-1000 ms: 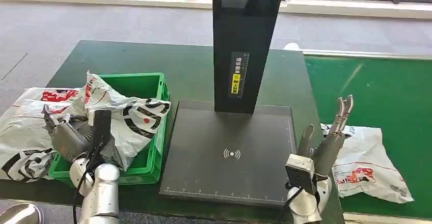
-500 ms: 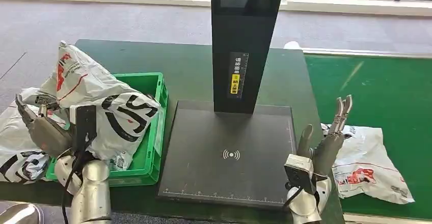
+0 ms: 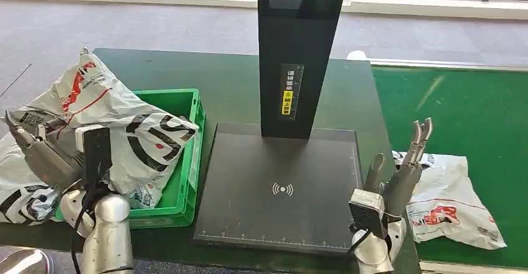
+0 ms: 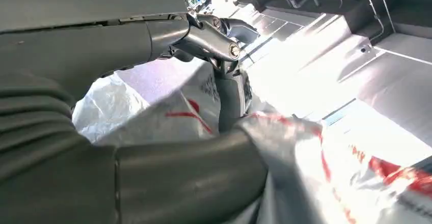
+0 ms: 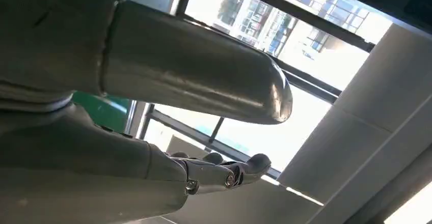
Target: Moved the parcel from conveyor to table for the left to box.
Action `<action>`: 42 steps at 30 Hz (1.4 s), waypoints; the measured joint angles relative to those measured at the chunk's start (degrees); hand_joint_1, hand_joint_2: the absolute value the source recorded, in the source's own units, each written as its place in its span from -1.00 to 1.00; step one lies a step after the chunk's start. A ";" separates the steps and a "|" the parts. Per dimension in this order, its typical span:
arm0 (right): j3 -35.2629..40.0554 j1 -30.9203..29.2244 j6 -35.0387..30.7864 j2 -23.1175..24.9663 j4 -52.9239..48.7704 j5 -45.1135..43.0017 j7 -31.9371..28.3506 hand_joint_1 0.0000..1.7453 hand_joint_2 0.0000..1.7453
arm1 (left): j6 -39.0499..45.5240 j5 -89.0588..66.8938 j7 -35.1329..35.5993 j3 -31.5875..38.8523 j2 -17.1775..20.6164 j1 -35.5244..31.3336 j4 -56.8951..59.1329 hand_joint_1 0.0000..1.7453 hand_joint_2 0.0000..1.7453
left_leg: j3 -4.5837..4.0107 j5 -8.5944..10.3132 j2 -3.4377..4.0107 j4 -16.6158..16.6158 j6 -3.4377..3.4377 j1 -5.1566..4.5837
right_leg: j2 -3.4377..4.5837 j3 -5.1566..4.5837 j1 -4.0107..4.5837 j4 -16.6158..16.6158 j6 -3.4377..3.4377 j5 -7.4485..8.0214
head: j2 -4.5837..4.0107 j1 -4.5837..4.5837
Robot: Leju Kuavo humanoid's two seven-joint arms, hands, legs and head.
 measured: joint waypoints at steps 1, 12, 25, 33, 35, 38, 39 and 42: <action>0.00 0.00 0.00 0.00 0.00 0.00 0.00 -1.00 -1.00 | 0.00 0.00 0.00 0.00 0.00 0.00 0.00 -1.00 1.00 | 0.00 0.00 0.00 0.00 0.00 0.00 | 0.00 0.00 0.00 0.00 0.00 0.00 | 0.00 0.00; 0.00 0.00 0.00 0.00 0.00 0.00 0.00 -1.00 -1.00 | 0.00 0.00 0.00 0.00 0.00 0.00 -0.02 -1.00 1.00 | 0.00 0.00 0.00 0.00 0.00 0.00 | 0.00 0.00 0.00 0.00 0.00 0.00 | 0.00 0.00; -0.09 0.24 0.00 0.00 0.00 0.00 0.00 -1.00 -1.00 | 0.00 0.04 -0.24 0.00 0.00 0.02 -0.17 -1.00 1.00 | -0.01 0.00 0.00 0.00 0.00 0.00 | 0.00 -0.01 0.00 0.00 0.00 0.00 | 0.00 0.00; -1.16 0.50 0.00 0.00 -0.07 0.11 0.00 -1.00 -1.00 | -0.02 -1.66 1.73 -1.35 0.83 1.42 5.44 -1.00 1.00 | 0.00 -0.02 0.13 0.00 -0.01 0.00 | 0.14 -0.13 -0.01 -0.01 0.00 0.00 | -0.02 -0.02; -1.20 0.51 0.00 0.00 -0.07 0.35 0.00 -1.00 -1.00 | -0.02 -3.94 2.76 -1.57 0.79 1.28 6.57 -1.00 1.00 | 0.01 -0.03 0.14 0.01 -0.01 0.00 | 0.14 -0.19 -0.02 -0.02 0.00 0.00 | -0.02 -0.02; -1.29 0.53 0.00 0.00 -0.09 0.44 0.00 -1.00 -1.00 | -0.04 -10.56 9.60 -2.67 0.77 0.13 13.19 -1.00 1.00 | 0.00 -0.02 0.13 0.01 0.00 -0.01 | 0.13 -0.16 -0.03 -0.02 0.00 0.00 | 0.00 -0.02; -1.31 0.54 0.00 0.00 -0.09 0.44 0.00 -1.00 -1.00 | -0.15 -10.33 9.12 -2.95 0.74 -0.12 15.71 -1.00 1.00 | -0.01 -0.02 0.15 0.01 0.00 0.00 | 0.15 -0.17 -0.01 -0.02 0.00 0.02 | -0.02 -0.02; -1.42 0.77 0.00 0.00 -0.09 0.42 0.00 -1.00 -1.00 | -0.02 -3.70 1.62 -2.95 0.42 -0.82 17.14 -1.00 1.00 | 0.15 -0.02 0.09 -0.01 0.01 -0.05 | 0.10 0.00 -0.07 -0.03 0.02 -0.01 | 0.00 -0.04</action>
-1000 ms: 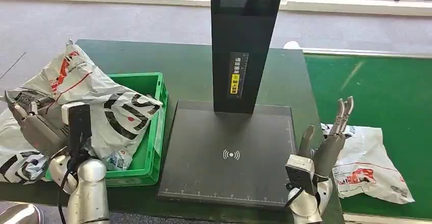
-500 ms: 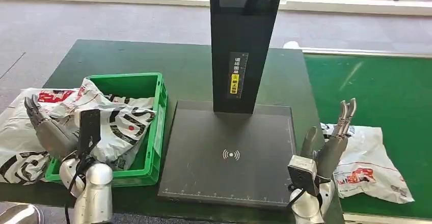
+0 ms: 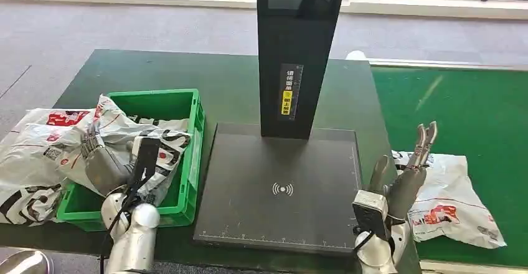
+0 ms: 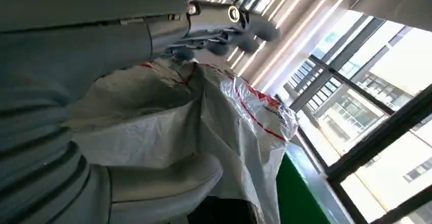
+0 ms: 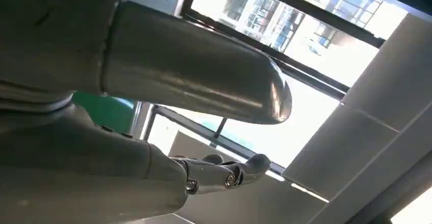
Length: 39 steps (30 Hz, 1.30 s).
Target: Moved the parcel from conveyor to table for the left to box.
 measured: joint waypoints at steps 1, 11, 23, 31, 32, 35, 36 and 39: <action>-0.07 -0.01 0.00 0.00 0.07 0.70 0.00 -1.00 1.00 | 0.02 5.58 -4.66 -0.13 -0.09 0.02 -0.02 -1.00 1.00 | 0.02 -0.02 -0.03 0.00 0.02 -0.01 | -0.02 0.06 0.00 0.00 0.03 -0.04 | 0.00 0.02; -14.44 -5.32 0.00 2.95 7.95 23.64 0.17 -1.00 1.00 | -12.97 45.04 -19.63 -12.52 1.31 4.53 -10.90 -1.00 1.00 | -0.08 0.08 -0.03 0.03 0.07 0.04 | 0.01 0.11 0.06 0.01 0.06 0.12 | 0.00 0.04; -44.40 -17.65 0.00 4.17 23.73 49.16 1.30 -1.00 1.00 | -15.02 51.79 -19.63 -23.45 2.80 11.41 -21.38 -1.00 1.00 | -0.19 -0.03 0.14 0.05 0.06 0.00 | 0.22 -0.13 0.02 -0.01 0.10 0.09 | -0.02 0.00; -57.57 -21.67 -0.04 -0.24 35.27 62.27 21.02 -1.00 1.00 | -20.13 54.28 -19.63 -25.11 2.97 14.10 -26.23 -1.00 1.00 | -0.24 -0.06 0.11 0.05 0.10 -0.01 | 0.17 -0.11 0.02 -0.01 0.11 0.08 | 0.00 0.02; -57.90 -21.78 -0.04 -0.72 36.29 62.38 21.55 -1.00 1.00 | -20.26 54.30 -19.63 -25.14 2.97 14.26 -26.56 -1.00 1.00 | -0.24 -0.06 0.12 0.06 0.10 -0.02 | 0.18 -0.12 0.01 -0.01 0.11 0.08 | -0.02 0.02; -58.56 -22.21 -0.07 -1.92 38.84 62.44 22.03 -1.00 1.00 | -20.39 54.43 -19.63 -25.29 3.02 14.51 -27.25 -1.00 1.00 | -0.23 -0.06 0.14 0.06 0.10 -0.02 | 0.19 -0.13 0.01 -0.01 0.11 0.08 | -0.02 0.02; -58.60 -22.28 -0.07 -2.14 39.43 62.44 22.08 -1.00 1.00 | -20.39 54.43 -19.63 -25.38 3.02 14.60 -27.43 -1.00 1.00 | -0.23 -0.06 0.13 0.05 0.10 -0.02 | 0.19 -0.14 0.02 -0.01 0.11 0.08 | 0.00 0.00; -58.84 -22.54 -0.07 -2.60 40.66 62.47 22.29 -1.00 1.00 | -20.39 54.45 -19.63 -25.42 3.02 14.82 -27.71 -1.00 1.00 | -0.23 -0.06 0.12 0.05 0.10 -0.01 | 0.17 -0.14 0.03 0.00 0.11 0.08 | 0.00 0.00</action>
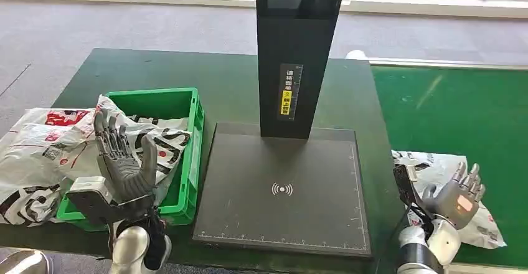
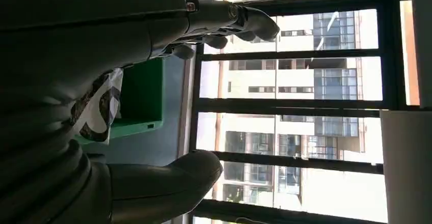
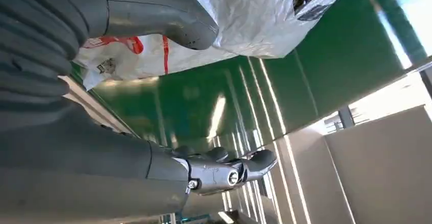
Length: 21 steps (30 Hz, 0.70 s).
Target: Moved the parcel from conveyor to table for the left to box.
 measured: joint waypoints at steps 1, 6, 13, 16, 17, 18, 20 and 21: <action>-0.09 -0.06 0.00 -0.19 0.32 0.00 0.09 -1.00 1.00 | -0.02 0.00 0.00 0.00 0.00 0.05 -0.07 -1.00 1.00 | 0.00 0.00 0.01 0.00 0.00 0.00 | 0.01 0.00 0.00 0.00 0.00 0.00 | 0.00 0.00; -0.17 -0.21 0.00 -0.63 1.44 0.02 0.15 -1.00 1.00 | -0.02 0.00 0.00 0.00 0.02 0.14 -0.33 -1.00 1.00 | -0.01 0.00 0.01 0.00 0.00 0.00 | 0.01 0.00 -0.01 0.00 0.00 0.00 | 0.00 0.02; -0.20 -0.43 0.00 -0.83 2.42 0.02 0.15 -1.00 1.00 | -0.04 0.00 0.00 0.00 0.02 0.21 -0.46 -1.00 1.00 | 0.00 0.00 0.01 0.00 0.00 0.00 | 0.01 0.00 -0.01 -0.01 0.00 0.00 | 0.00 0.02; -0.20 -0.49 -0.02 -0.83 2.71 0.02 0.15 -1.00 1.00 | -0.04 0.00 0.00 0.00 0.02 0.24 -0.46 -1.00 1.00 | 0.00 0.00 0.01 0.00 0.00 0.00 | 0.01 0.00 -0.01 0.00 0.00 0.00 | -0.02 0.02; -0.20 -0.53 -0.02 -0.83 2.80 0.02 0.15 -1.00 1.00 | -0.04 0.00 0.00 0.00 0.02 0.24 -0.46 -1.00 1.00 | 0.00 0.00 0.01 0.00 0.00 0.00 | 0.01 0.00 -0.01 0.00 0.00 0.00 | 0.00 0.02; -0.33 -0.59 -0.02 -0.89 2.90 0.02 0.15 -1.00 1.00 | -0.04 0.00 0.00 0.00 0.02 0.24 -0.46 -1.00 1.00 | 0.00 0.00 0.01 0.00 0.00 0.00 | 0.01 0.00 -0.01 0.00 0.00 0.00 | 0.00 0.02; -0.63 -0.65 -0.02 -0.92 3.04 0.02 0.15 -1.00 1.00 | -0.07 0.00 0.00 0.00 0.02 0.25 -0.46 -1.00 1.00 | 0.00 0.00 0.00 0.00 0.00 0.00 | 0.01 0.00 -0.01 0.00 0.00 0.00 | -0.02 0.02; -0.66 -0.66 -0.02 -0.94 3.10 0.04 0.15 -1.00 1.00 | -0.07 0.00 0.00 0.00 0.02 0.25 -0.46 -1.00 1.00 | -0.01 0.00 0.00 0.00 0.00 0.00 | 0.01 0.00 -0.01 0.00 0.00 0.00 | 0.00 0.02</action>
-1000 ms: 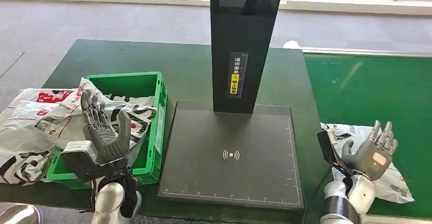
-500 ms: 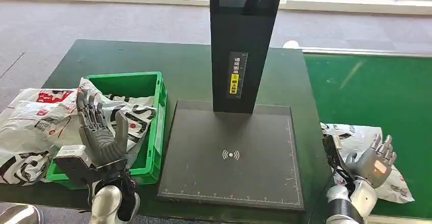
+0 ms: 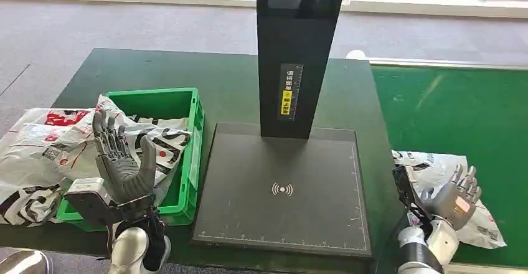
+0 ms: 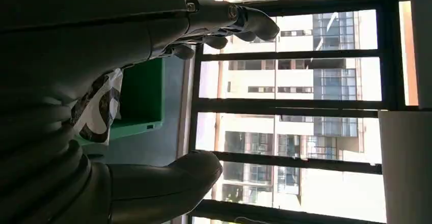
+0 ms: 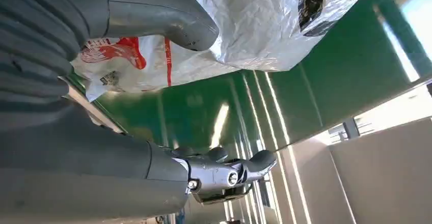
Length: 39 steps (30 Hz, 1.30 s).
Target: Moved the parcel from conveyor to table for the left to box.
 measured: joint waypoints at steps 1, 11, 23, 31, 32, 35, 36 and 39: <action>-0.02 -0.01 0.00 -0.02 0.04 0.00 0.00 -1.00 1.00 | 0.00 0.00 0.00 0.00 0.00 0.00 0.00 -1.00 1.00 | 0.00 0.00 0.00 0.00 0.00 0.00 | 0.00 0.00 0.00 0.00 0.00 0.00 | 0.00 0.00; -0.13 -0.03 0.22 -0.15 0.17 0.15 0.22 1.00 1.00 | -0.04 0.00 0.00 0.00 0.00 0.00 -0.02 -1.00 1.00 | 0.01 0.00 0.00 0.00 0.00 0.00 | 0.00 -0.01 0.00 -0.01 0.00 0.00 | 0.00 0.00; 7.45 -2.14 11.34 -8.04 18.30 1.11 28.81 1.00 1.00 | -3.04 -3.43 0.00 0.00 -0.13 2.33 -2.54 -1.00 1.00 | 0.22 -0.11 0.12 0.00 0.04 0.05 | 0.11 0.17 0.05 -0.11 0.02 -0.02 | 0.00 0.00; 8.68 -2.80 11.41 -9.07 20.61 1.11 28.81 1.00 1.00 | -3.08 -3.45 0.00 0.00 -0.15 2.46 -2.78 -1.00 1.00 | 0.43 -0.12 0.16 0.02 0.06 0.06 | 0.13 0.40 0.05 -0.12 0.04 -0.01 | -0.02 0.00; 8.72 -2.86 11.45 -9.09 20.72 1.11 28.79 1.00 1.00 | -3.13 -3.52 0.00 0.00 -0.15 2.46 -2.80 -1.00 1.00 | 0.43 -0.12 0.16 0.02 0.07 0.06 | 0.13 0.42 0.05 -0.12 0.04 0.00 | 0.00 0.00; 8.76 -3.07 11.69 -9.22 21.05 1.11 28.81 1.00 1.00 | -3.30 -3.72 0.00 0.00 -0.17 2.60 -3.06 -1.00 1.00 | 0.45 -0.12 0.16 0.02 0.07 0.06 | 0.13 0.45 0.05 -0.13 0.05 0.01 | 0.00 0.00; 8.81 -3.12 11.85 -9.22 21.11 1.11 28.83 1.00 1.00 | -3.34 -3.85 0.00 0.00 -0.17 2.70 -3.19 -1.00 1.00 | 0.46 -0.12 0.16 0.02 0.07 0.06 | 0.13 0.46 0.05 -0.13 0.06 0.01 | -0.02 0.00; 9.16 -3.30 11.96 -9.25 21.29 1.11 28.98 1.00 1.00 | -3.39 -4.26 0.00 0.02 -0.20 2.84 -3.54 -1.00 1.00 | 0.46 -0.12 0.16 0.03 0.07 0.06 | 0.13 0.47 0.05 -0.14 0.06 0.01 | -0.02 0.00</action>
